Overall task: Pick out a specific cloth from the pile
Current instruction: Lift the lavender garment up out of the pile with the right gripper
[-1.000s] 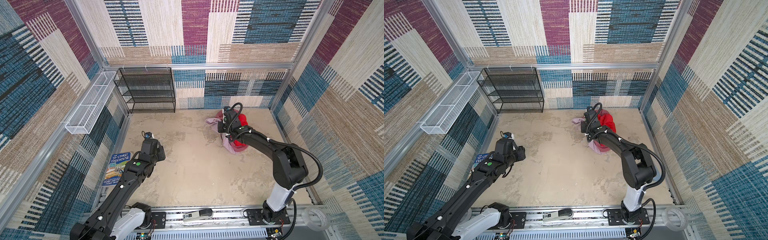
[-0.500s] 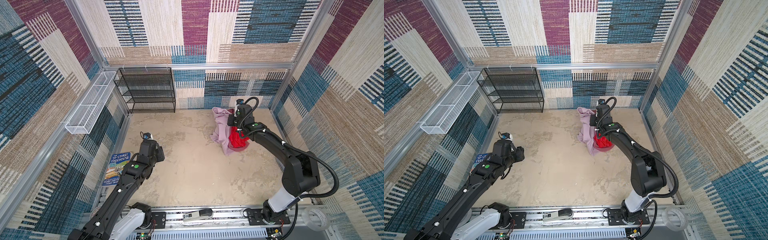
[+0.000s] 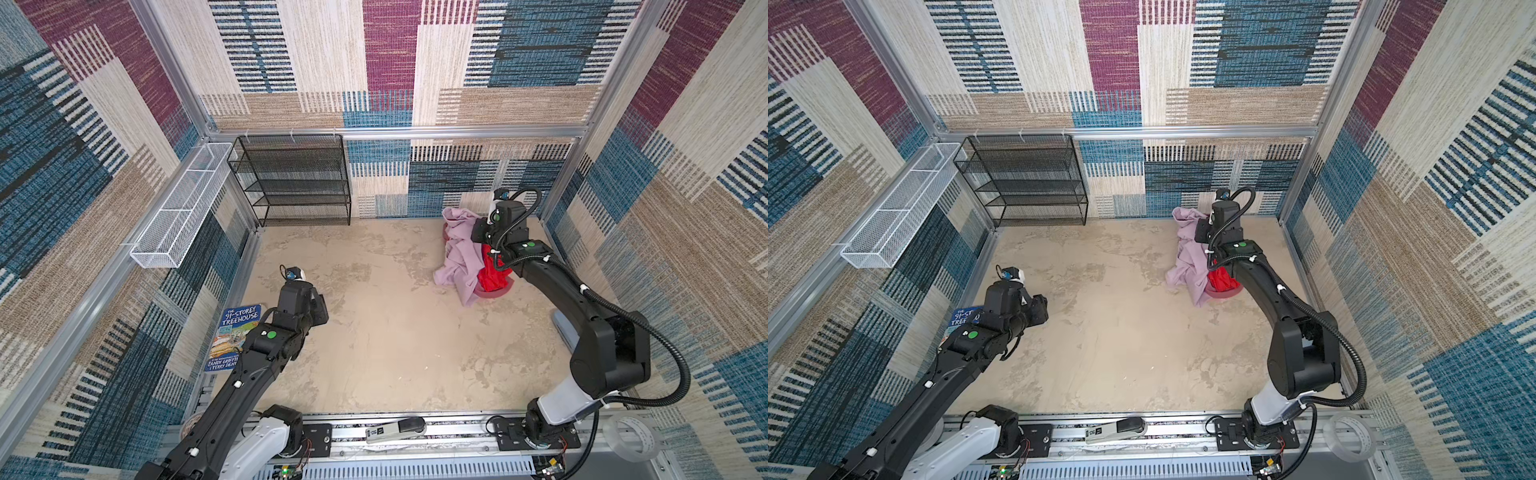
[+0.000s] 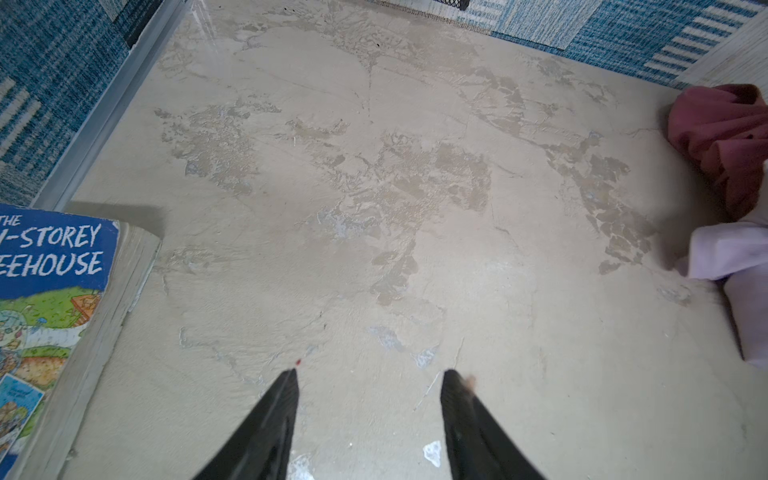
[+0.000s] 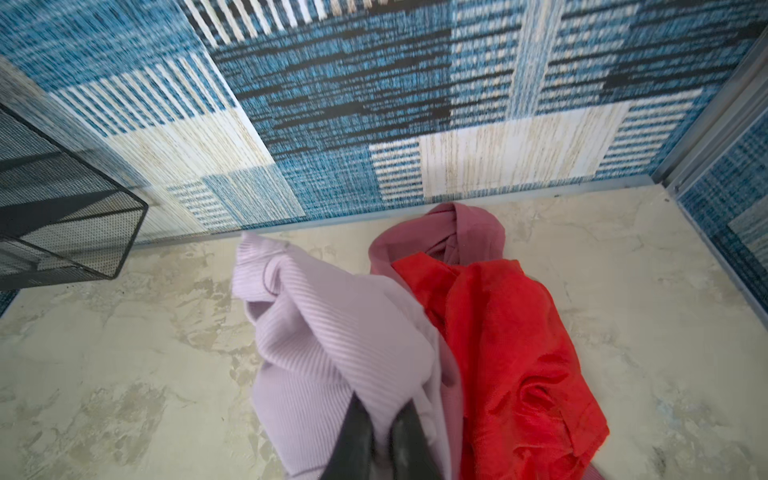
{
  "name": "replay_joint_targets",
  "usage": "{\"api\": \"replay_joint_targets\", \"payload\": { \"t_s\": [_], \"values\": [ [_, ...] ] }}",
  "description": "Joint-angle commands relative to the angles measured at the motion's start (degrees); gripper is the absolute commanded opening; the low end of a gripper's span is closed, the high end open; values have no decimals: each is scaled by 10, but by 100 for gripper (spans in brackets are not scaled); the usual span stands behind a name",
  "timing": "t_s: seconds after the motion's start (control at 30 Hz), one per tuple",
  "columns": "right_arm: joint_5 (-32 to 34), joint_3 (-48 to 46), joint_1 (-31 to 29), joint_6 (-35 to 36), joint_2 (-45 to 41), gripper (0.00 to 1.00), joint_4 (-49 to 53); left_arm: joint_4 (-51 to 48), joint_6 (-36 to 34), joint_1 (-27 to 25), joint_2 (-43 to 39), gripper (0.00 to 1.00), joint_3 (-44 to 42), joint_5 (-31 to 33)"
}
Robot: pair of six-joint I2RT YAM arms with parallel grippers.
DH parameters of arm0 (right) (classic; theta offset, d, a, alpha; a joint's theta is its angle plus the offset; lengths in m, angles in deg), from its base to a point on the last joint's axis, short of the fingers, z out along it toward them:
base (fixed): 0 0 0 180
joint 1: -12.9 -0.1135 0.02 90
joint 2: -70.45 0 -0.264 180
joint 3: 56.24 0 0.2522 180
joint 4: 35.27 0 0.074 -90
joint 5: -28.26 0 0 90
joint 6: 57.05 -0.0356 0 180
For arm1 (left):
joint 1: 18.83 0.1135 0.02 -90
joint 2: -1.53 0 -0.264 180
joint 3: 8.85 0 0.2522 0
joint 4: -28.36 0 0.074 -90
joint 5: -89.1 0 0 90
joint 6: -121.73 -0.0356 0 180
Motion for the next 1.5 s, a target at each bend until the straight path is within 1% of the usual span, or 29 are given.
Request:
{"api": "replay_joint_targets", "payload": {
  "t_s": [0.0,0.23,0.5,0.63,0.7,0.9,1.0,1.1,1.23,1.33,1.47],
  "values": [
    [-13,15,0,7,-15,0,-11,-4,-5,1,1,58,3,4],
    [-53,38,0,3,-56,0,-6,-5,-5,0,0,58,8,2],
    [-93,96,-2,11,-78,0,22,0,2,0,0,58,8,-3],
    [-122,133,-2,16,-77,0,35,-1,5,0,-2,58,11,-7],
    [-129,165,-6,20,-73,0,46,-2,6,0,-5,58,13,-9],
    [-148,213,-21,25,-72,0,57,-13,7,0,-18,58,21,-11],
    [-155,238,-37,33,-67,0,64,-19,9,0,-27,58,26,-12],
    [-138,263,-66,48,-59,0,72,-23,8,1,-33,58,35,-13],
    [-120,283,-108,53,-46,0,72,-49,-24,0,-27,58,72,-30],
    [-127,306,-136,58,-27,0,72,-67,-33,0,-22,58,90,-3],
    [-130,367,-167,74,6,0,104,-96,-33,0,-19,59,118,-2]
  ]
}}
